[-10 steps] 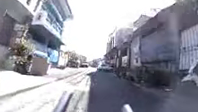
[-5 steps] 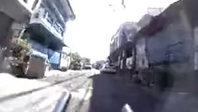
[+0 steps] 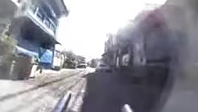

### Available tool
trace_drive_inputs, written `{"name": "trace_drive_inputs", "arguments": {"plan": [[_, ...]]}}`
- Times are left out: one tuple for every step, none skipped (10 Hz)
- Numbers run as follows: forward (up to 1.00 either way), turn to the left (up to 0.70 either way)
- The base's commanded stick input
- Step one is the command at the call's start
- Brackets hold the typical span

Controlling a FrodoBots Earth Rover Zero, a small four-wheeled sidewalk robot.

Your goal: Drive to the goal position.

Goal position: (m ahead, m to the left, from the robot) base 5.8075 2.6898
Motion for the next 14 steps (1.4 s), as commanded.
{"name": "trace_drive_inputs", "arguments": {"plan": [[1.00,0.00],[1.00,0.00],[1.00,-0.09],[1.00,-0.26],[1.00,-0.29],[1.00,-0.28],[1.00,-0.21],[1.00,0.00],[1.00,0.00],[1.00,0.00],[1.00,0.00],[1.00,0.00],[1.00,0.00],[1.00,0.00]]}}
